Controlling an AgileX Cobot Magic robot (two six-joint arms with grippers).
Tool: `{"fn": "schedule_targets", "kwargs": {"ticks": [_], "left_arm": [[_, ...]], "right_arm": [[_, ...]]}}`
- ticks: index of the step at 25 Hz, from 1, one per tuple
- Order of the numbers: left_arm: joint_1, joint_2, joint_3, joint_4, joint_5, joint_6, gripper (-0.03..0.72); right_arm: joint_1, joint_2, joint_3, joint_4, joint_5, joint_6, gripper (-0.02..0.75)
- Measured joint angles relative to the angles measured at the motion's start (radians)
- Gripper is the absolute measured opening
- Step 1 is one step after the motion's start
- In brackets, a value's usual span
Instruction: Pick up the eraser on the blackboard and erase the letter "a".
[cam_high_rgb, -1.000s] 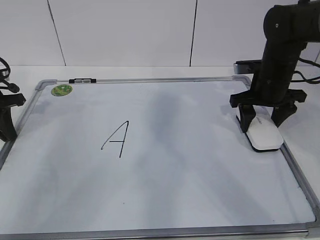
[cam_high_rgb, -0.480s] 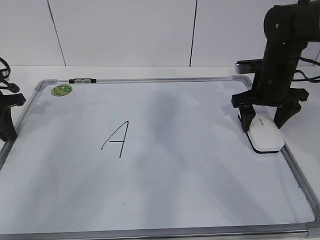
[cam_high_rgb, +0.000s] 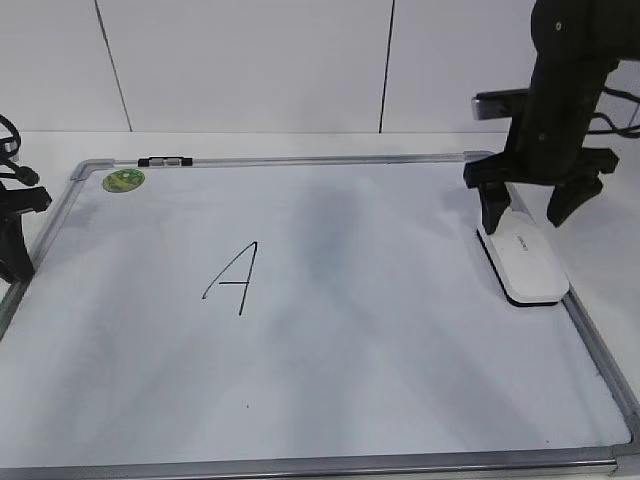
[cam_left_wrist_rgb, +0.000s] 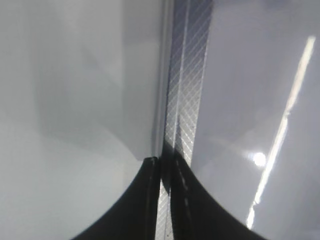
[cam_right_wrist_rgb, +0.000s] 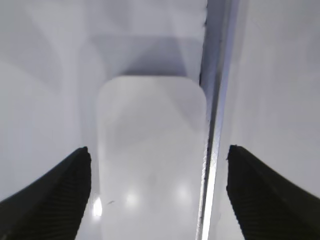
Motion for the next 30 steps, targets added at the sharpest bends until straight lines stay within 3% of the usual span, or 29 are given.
{"fn": "schedule_targets", "kwargs": {"ticks": [8, 19, 23, 30], "left_arm": [[0.004, 0.000, 0.000, -0.006, 0.003, 0.000, 0.024], [0.083, -0.023, -0.002, -0.046, 0.029, -0.014, 0.167], [0.107, -0.061, -0.073, -0.040, 0.035, -0.016, 0.190], [0.103, -0.180, -0.204, -0.128, 0.047, -0.016, 0.197]], "right_arm": [[0.000, -0.104, -0.080, -0.001, 0.003, 0.002, 0.654], [0.000, -0.131, -0.080, 0.024, 0.010, 0.002, 0.642], [0.000, -0.134, -0.080, 0.032, 0.013, 0.002, 0.638], [0.000, -0.203, -0.080, 0.036, 0.015, 0.002, 0.627]]}}
